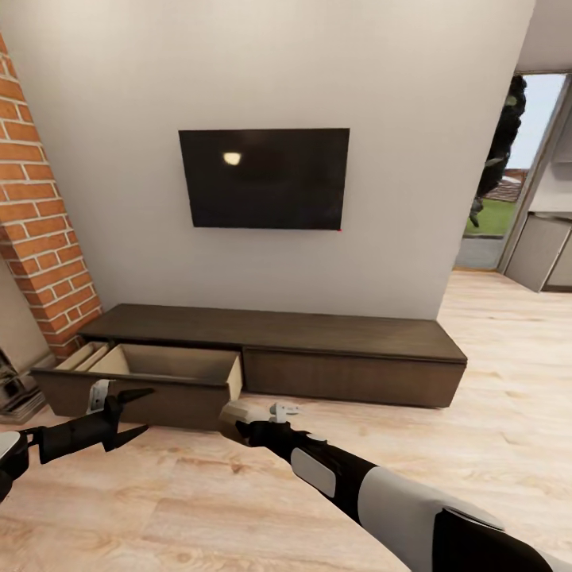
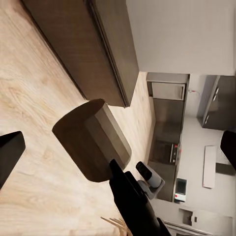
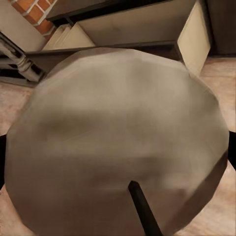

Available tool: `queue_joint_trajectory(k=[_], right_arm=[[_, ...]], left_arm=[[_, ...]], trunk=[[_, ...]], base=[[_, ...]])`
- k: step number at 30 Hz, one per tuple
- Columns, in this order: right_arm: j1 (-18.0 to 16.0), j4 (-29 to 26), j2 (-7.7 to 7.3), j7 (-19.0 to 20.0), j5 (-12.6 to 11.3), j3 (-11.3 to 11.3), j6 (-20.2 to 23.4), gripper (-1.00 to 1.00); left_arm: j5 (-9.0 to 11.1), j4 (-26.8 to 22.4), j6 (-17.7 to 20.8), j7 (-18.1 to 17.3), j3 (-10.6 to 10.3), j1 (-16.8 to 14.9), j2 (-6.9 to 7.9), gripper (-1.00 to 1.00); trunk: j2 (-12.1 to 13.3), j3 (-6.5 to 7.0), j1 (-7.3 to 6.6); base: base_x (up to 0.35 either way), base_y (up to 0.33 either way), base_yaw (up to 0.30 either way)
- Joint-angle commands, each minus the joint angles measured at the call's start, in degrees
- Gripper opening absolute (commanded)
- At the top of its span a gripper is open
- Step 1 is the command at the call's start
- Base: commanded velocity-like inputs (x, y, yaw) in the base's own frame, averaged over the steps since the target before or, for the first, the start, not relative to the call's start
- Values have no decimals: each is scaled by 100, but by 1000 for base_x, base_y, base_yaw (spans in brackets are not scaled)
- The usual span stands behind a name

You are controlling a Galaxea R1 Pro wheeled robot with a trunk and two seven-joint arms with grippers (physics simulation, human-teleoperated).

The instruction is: Place each of the two pumpkins and all three candles from the living room inside a cabinet in the living room (use any cabinet), then make sure every cabinet is closed, and position the cauldron so it is next to a table in the living room.

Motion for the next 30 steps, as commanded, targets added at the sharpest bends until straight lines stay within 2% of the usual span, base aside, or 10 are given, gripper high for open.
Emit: queue_joint_trajectory(k=[1,9,19,30], right_arm=[[-11,6,1,30,-77,35,-14,-100],[-11,6,4,30,-77,35,-18,-100],[-11,-3,6,38,-76,35,-28,-100],[-11,-3,6,38,-76,35,-11,-100]], left_arm=[[53,3,5,31,-11,-4,5,100],[53,3,5,30,-11,-4,5,100],[53,3,5,31,-11,-4,5,100],[61,3,5,31,-11,-4,43,100]], trunk=[[-3,-6,2],[-3,-5,2],[-3,-10,2],[-3,-91,2]], base=[[236,270,242],[235,271,239],[231,277,38],[261,245,109]])
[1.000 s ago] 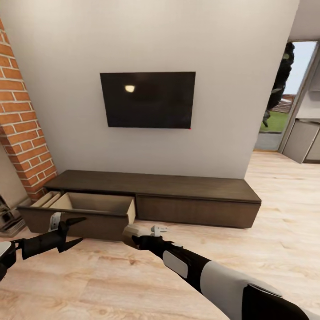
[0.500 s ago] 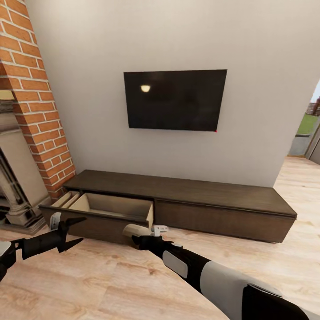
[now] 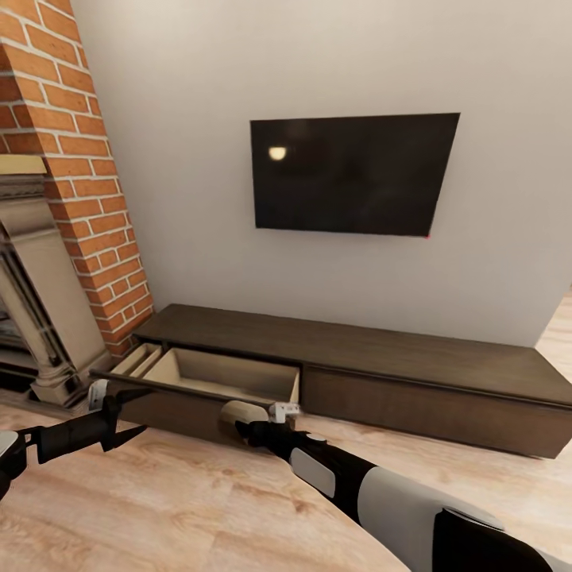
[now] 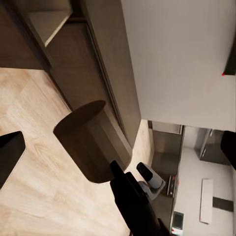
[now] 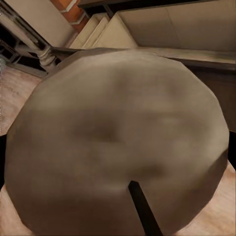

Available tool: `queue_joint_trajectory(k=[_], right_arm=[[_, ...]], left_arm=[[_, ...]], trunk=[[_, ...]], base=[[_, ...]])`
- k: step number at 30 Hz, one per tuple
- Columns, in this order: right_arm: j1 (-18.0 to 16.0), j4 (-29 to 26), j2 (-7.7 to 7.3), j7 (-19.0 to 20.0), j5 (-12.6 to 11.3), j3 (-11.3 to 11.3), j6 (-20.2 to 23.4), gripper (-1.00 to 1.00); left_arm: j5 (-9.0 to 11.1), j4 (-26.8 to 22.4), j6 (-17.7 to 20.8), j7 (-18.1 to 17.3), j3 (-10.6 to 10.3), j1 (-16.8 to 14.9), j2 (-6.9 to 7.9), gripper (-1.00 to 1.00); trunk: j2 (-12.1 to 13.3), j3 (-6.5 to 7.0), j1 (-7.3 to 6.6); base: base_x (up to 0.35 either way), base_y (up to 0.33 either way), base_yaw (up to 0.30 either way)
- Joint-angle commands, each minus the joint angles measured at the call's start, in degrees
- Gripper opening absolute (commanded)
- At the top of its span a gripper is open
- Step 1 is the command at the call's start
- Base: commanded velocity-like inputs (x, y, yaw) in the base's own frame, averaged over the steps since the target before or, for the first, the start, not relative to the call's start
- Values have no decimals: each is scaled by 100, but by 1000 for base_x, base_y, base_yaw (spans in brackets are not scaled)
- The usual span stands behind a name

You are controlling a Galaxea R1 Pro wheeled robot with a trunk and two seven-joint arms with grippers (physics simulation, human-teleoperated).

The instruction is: Place each of the two pumpkins and all three candles from the living room inside a cabinet in the living room (use any cabinet), then make sure every cabinet is closed, and position the cauldron so it is next to a table in the living room.

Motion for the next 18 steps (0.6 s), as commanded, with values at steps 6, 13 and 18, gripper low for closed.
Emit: queue_joint_trajectory(k=[6,13,18], right_arm=[[-11,-62,-4,30,-70,33,-47,-100],[-11,-52,-11,28,-82,26,-43,-100],[-13,-24,-14,29,-93,24,-48,-100]], left_arm=[[55,3,5,31,-12,-4,10,100],[55,-157,11,28,-12,-4,13,100],[67,-712,13,23,-11,131,137,100]], trunk=[[-3,-26,2],[-3,-27,2],[77,9,-42]], base=[[234,212,31],[105,24,2],[6,1,0]])
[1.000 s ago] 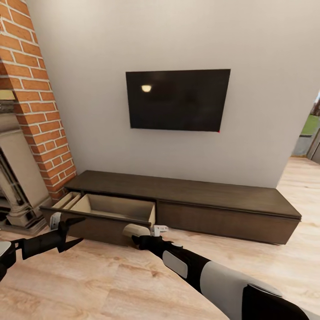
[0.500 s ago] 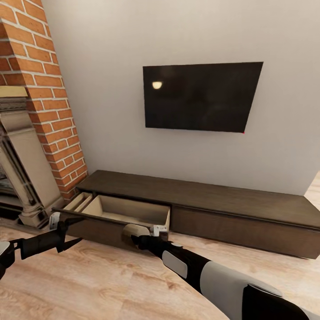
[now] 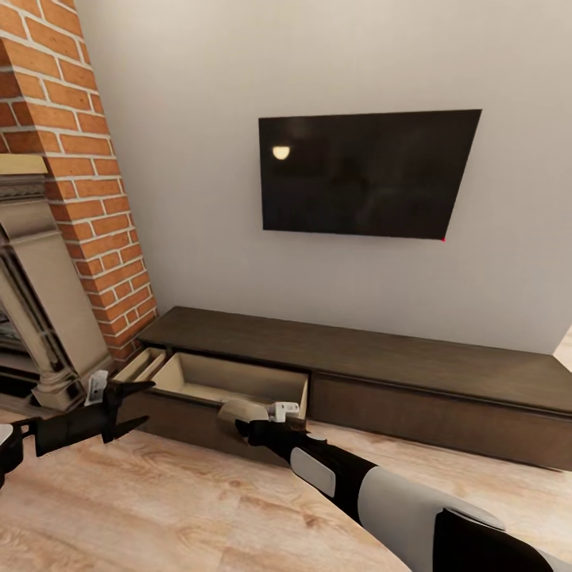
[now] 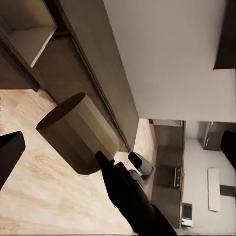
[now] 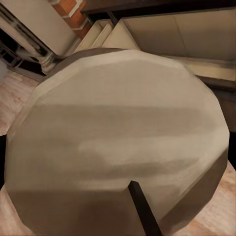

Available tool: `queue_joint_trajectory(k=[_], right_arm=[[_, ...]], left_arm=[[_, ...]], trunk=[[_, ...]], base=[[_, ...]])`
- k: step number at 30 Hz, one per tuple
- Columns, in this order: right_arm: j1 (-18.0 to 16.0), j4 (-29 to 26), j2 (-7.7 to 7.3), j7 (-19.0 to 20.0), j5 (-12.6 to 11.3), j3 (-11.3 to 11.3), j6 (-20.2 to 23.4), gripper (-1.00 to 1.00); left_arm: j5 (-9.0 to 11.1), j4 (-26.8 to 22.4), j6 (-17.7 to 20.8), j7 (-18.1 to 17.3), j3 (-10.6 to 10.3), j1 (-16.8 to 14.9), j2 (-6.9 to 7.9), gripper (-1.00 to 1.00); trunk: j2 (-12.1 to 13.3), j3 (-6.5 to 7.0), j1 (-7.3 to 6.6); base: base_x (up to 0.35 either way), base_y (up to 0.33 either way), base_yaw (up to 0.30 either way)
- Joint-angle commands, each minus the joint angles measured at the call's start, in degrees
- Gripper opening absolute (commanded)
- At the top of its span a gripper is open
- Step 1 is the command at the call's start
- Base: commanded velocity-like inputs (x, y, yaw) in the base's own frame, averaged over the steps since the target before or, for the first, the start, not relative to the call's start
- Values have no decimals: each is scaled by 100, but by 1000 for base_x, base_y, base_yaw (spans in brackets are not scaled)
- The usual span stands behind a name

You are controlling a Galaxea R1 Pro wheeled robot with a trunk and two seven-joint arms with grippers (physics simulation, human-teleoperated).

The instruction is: Place each of the two pumpkins and all three candles from the living room inside a cabinet in the living room (use any cabinet), then make sure every cabinet is closed, and position the cauldron so it is next to a table in the living room.

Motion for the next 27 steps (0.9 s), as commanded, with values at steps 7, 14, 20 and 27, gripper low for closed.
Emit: queue_joint_trajectory(k=[7,14,20,27], right_arm=[[-7,17,-1,30,-79,42,-37,-100],[-7,41,0,30,-81,42,-39,-100],[-7,38,2,22,-86,42,-86,-100],[-7,44,0,21,-116,36,-109,-100]], left_arm=[[248,-703,7,29,172,340,124,100],[275,-745,7,29,191,364,142,100],[276,-737,7,29,192,382,143,100],[273,-738,7,29,201,433,143,100]], trunk=[[279,121,-155],[440,192,-243],[440,192,-243],[440,192,-243]], base=[[0,0,0],[0,0,0],[3,0,0],[153,22,0]])
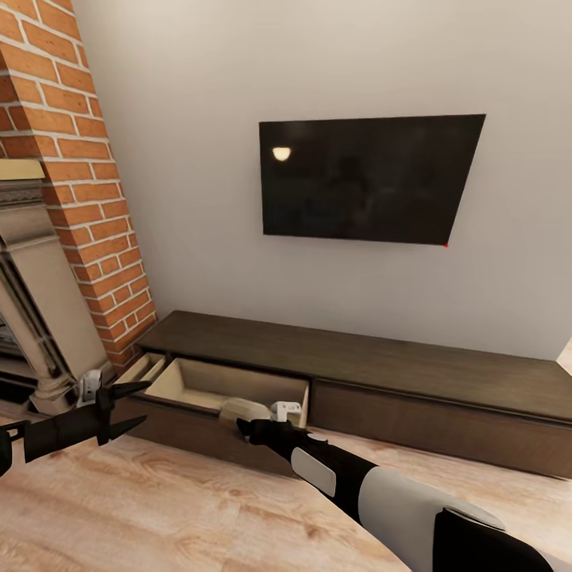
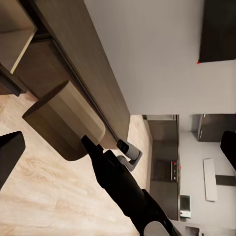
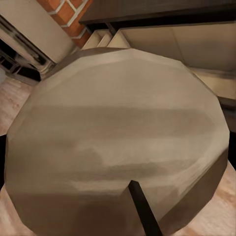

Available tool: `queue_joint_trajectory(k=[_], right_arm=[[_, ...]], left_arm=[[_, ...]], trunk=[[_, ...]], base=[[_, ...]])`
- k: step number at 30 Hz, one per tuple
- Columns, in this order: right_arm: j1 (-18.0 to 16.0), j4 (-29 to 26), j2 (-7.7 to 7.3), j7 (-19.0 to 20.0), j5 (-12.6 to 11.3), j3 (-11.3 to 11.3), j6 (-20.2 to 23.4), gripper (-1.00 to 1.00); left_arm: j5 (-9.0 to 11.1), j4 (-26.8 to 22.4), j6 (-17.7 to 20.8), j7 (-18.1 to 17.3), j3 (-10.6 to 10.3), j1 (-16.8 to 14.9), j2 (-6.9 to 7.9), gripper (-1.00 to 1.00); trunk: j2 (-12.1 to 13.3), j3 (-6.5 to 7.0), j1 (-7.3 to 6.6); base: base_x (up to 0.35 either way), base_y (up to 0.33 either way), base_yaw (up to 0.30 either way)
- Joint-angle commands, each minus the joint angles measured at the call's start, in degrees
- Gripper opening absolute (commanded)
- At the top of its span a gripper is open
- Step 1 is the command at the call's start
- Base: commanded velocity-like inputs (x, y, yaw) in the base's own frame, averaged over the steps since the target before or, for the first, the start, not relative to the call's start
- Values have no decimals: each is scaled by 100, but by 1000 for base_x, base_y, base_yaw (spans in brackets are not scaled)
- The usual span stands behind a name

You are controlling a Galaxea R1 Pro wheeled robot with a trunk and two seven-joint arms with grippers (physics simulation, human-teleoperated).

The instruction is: Place each of the two pumpkins and all three candles from the living room inside a cabinet in the living room (use any cabinet), then make sure every cabinet is closed, and position the cauldron so it is next to a table in the living room.

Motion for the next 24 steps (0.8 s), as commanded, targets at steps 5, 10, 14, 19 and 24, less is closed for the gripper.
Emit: queue_joint_trajectory(k=[5,10,14,19,24], right_arm=[[-10,8,0,30,-107,40,-28,-100],[-11,8,0,30,-114,40,-28,-100],[-10,8,0,30,-115,40,-28,-100],[-11,8,-7,34,-115,40,-28,-100],[-18,8,-14,38,-115,32,-28,-100]], left_arm=[[37,0,19,30,4,-1,1,100],[38,0,19,30,4,-1,1,100],[38,0,19,30,4,-1,1,100],[38,0,19,30,4,-1,1,100],[38,0,19,30,-3,-1,1,100]], trunk=[[-3,-6,1],[-3,-6,1],[-3,-6,1],[-3,-6,1],[-3,-6,1]], base=[[33,105,0],[34,149,0],[130,193,0],[230,223,0],[291,121,-13]])
